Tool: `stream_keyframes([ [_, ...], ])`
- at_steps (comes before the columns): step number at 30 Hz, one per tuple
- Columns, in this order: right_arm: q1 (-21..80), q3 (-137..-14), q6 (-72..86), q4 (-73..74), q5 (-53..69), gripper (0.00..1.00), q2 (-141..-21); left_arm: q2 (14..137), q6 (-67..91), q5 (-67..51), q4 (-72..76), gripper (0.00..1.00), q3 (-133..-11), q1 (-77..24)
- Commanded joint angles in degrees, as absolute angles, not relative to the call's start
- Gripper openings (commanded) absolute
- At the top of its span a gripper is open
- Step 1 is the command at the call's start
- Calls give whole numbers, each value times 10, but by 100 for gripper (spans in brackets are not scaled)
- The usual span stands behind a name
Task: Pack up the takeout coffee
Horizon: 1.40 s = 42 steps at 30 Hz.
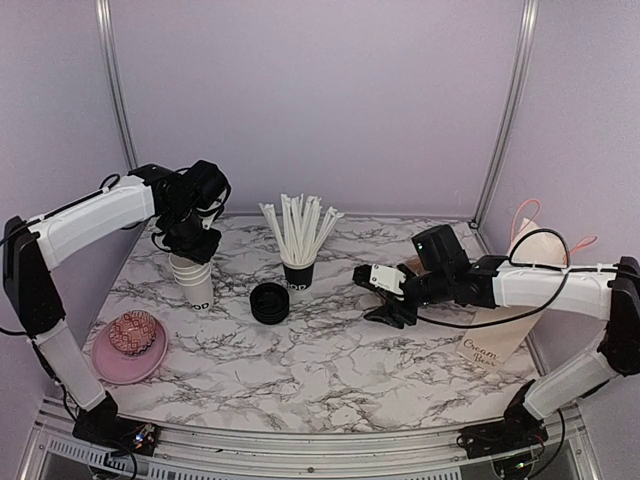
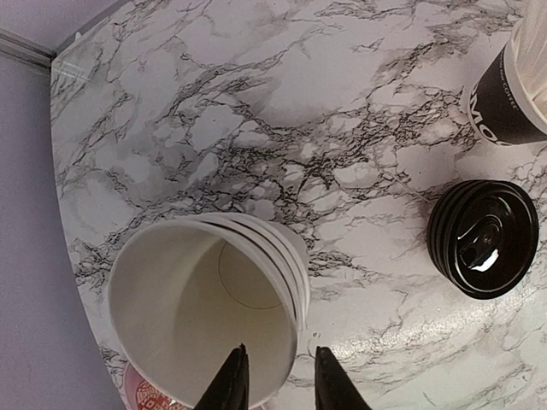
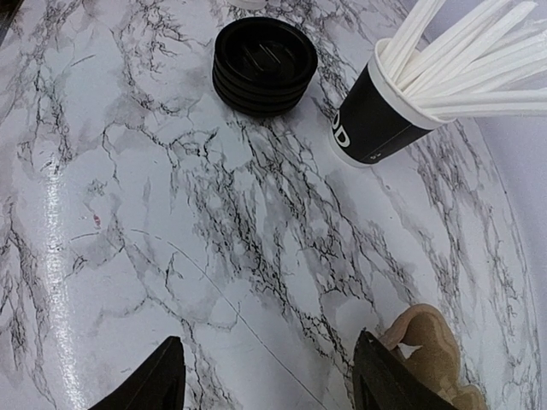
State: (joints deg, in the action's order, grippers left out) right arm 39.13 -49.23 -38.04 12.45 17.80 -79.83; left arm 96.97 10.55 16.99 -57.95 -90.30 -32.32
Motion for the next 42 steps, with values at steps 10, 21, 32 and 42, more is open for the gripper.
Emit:
stream_keyframes([
  [10, 398, -486, -392, 106, 163, 63, -781, 996, 105, 185, -604, 17, -927, -317],
  [21, 397, -482, -398, 106, 156, 62, -778, 1009, 101, 190, -606, 0, -936, -316],
  [32, 397, -482, -398, 104, 155, 61, -782, 997, 73, 210, -653, 0, -993, -303],
  [42, 398, -484, -395, 106, 160, 60, -788, 1024, 121, 103, -673, 0, -1002, -279],
])
